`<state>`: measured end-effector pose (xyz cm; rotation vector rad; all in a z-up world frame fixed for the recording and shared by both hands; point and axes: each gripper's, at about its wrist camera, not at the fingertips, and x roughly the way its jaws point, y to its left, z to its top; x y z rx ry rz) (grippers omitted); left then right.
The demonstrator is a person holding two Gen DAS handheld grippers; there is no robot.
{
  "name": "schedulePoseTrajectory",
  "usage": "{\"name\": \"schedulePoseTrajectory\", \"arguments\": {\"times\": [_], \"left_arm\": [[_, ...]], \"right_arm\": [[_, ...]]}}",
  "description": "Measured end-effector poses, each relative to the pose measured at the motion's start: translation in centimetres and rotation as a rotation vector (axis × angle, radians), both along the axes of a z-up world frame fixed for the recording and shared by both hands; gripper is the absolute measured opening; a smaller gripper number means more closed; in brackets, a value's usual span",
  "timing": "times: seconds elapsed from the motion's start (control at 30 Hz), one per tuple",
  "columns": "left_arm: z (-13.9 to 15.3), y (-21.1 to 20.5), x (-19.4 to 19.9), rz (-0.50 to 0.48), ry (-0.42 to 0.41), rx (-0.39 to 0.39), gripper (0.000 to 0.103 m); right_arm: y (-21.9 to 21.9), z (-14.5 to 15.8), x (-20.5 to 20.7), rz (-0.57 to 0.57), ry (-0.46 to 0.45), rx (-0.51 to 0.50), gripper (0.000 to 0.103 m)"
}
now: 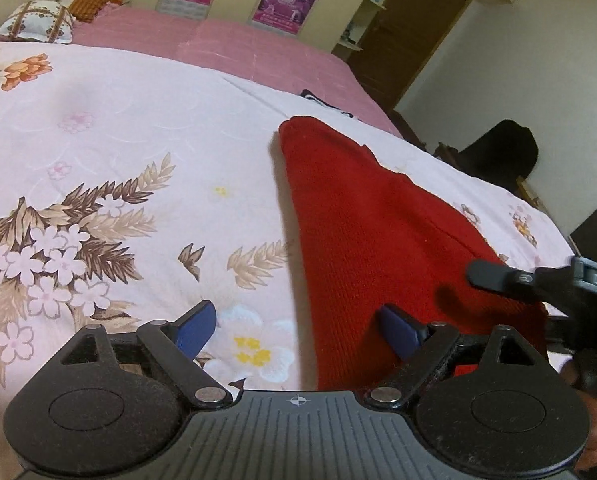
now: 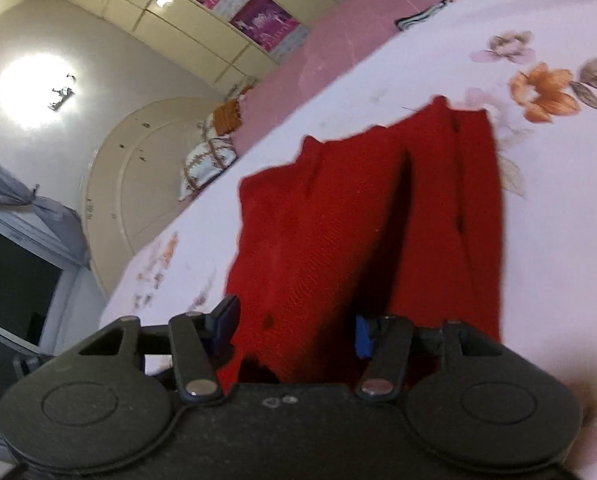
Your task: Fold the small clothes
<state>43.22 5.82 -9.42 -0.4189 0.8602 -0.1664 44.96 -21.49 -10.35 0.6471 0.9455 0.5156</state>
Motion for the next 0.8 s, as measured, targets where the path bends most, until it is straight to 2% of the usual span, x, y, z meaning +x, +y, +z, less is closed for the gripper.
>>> {"name": "schedulePoseTrajectory", "arguments": {"times": [0.03,0.07,0.13,0.23,0.27,0.3,0.33,0.43,0.47,0.6,0.7,0.77,0.8], "left_arm": [[-1.1,0.0,1.6,-0.006,0.003,0.004,0.088],[-1.1,0.0,1.7,-0.013,0.006,0.01,0.088],[-0.9,-0.2,2.2,-0.027,0.02,0.024,0.088],[-0.7,-0.4,2.7,-0.037,0.032,0.047,0.088],[-0.7,-0.4,2.7,-0.035,0.032,0.048,0.088],[-0.7,-0.5,2.6,-0.032,0.03,0.046,0.088],[-0.7,-0.5,2.7,-0.029,0.027,0.048,0.088],[0.2,-0.8,2.3,-0.008,-0.044,0.06,0.086],[0.6,-1.0,2.2,-0.006,-0.068,0.062,0.081],[1.9,-2.8,2.8,-0.045,-0.121,0.081,0.081],[1.2,-4.4,4.0,-0.088,-0.076,0.109,0.081],[0.0,-5.0,4.7,-0.101,-0.035,0.103,0.081],[-0.4,-4.9,4.8,-0.094,-0.029,0.083,0.082]], "right_arm": [[0.1,-0.1,0.2,-0.011,-0.006,-0.047,0.044],[0.2,-0.4,0.6,-0.023,-0.01,-0.096,0.031],[0.6,-0.4,0.7,-0.004,-0.021,-0.114,0.034],[2.7,0.6,0.4,0.103,-0.08,-0.252,0.042],[3.6,1.0,0.2,0.13,-0.105,-0.309,0.039],[4.2,1.3,0.0,0.141,-0.129,-0.358,0.025],[4.9,1.7,-0.3,0.158,-0.177,-0.407,0.02],[6.2,3.2,-1.9,0.184,-0.317,-0.525,0.019],[6.4,3.7,-2.4,0.191,-0.363,-0.555,0.019],[5.2,5.8,-4.2,0.174,-0.477,-0.588,0.019],[2.9,5.3,-3.0,0.114,-0.44,-0.578,0.019],[1.1,2.6,-0.5,0.095,-0.262,-0.494,0.02],[0.6,1.3,-0.1,0.082,-0.22,-0.463,0.022]]}}
